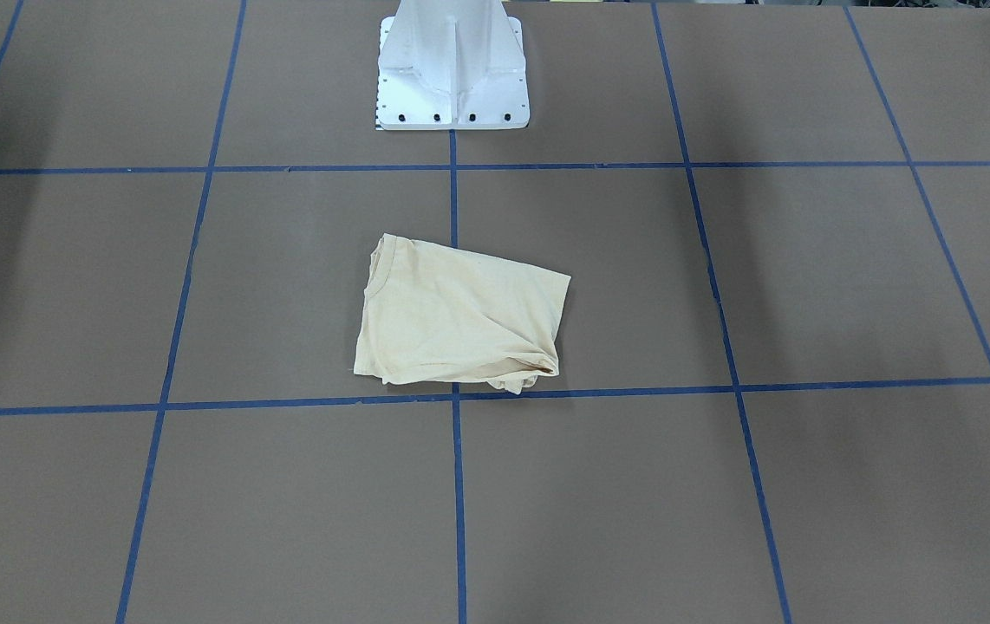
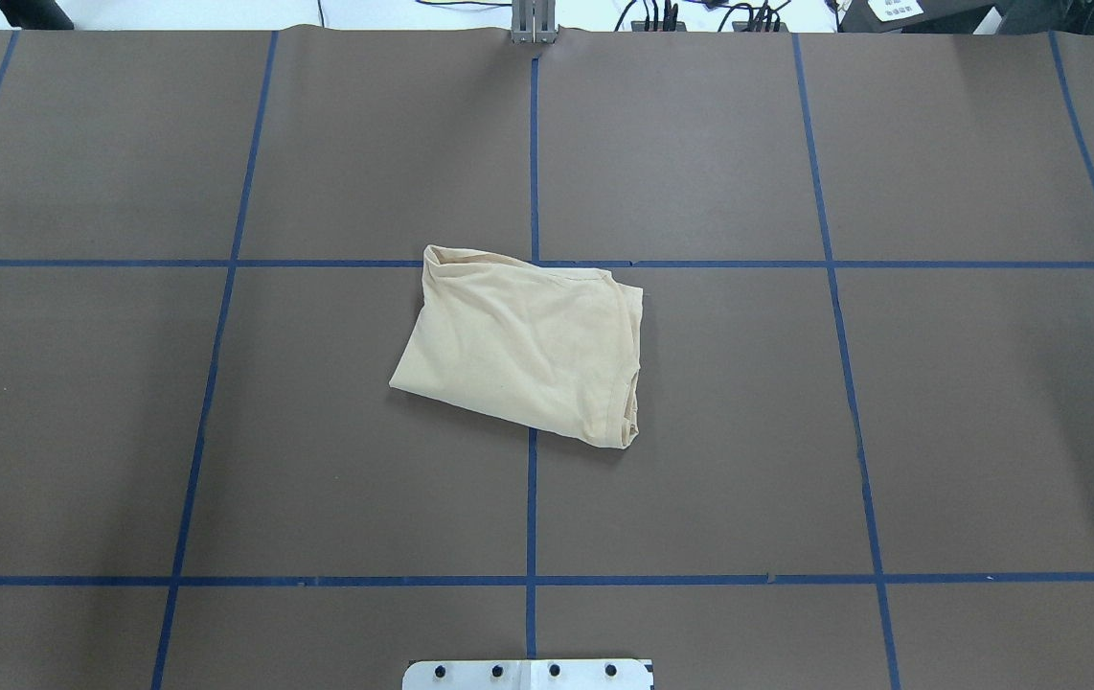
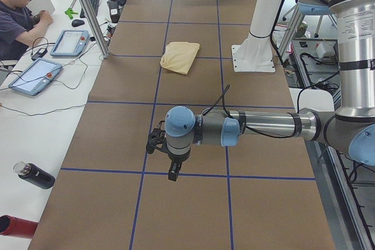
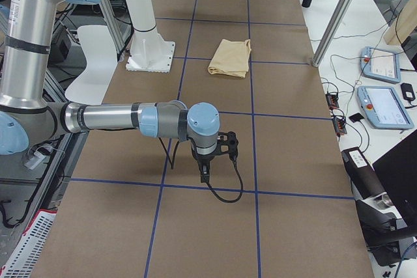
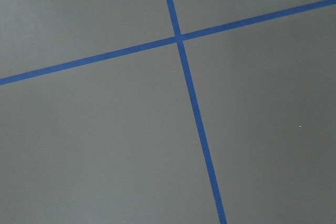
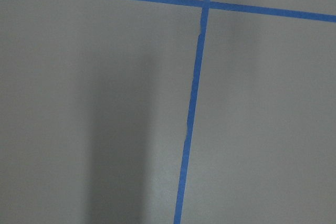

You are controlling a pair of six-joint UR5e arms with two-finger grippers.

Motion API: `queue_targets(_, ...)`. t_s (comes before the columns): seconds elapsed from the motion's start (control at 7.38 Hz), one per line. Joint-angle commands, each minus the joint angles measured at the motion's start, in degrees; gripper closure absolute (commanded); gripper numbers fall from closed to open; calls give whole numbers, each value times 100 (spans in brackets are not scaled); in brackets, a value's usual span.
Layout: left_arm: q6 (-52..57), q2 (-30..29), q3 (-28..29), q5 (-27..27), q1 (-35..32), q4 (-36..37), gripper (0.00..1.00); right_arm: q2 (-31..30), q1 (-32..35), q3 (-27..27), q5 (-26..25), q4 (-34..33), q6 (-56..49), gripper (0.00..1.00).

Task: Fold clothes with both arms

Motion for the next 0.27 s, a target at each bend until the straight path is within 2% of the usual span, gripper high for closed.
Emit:
queue_targets(0.0, 0, 0, 0, 0, 0, -6, 0, -9, 0, 0, 0, 1, -1, 0)
queue_targets(0.14, -9, 0, 0, 0, 0, -6, 0, 0, 0, -9, 0, -8, -1, 0)
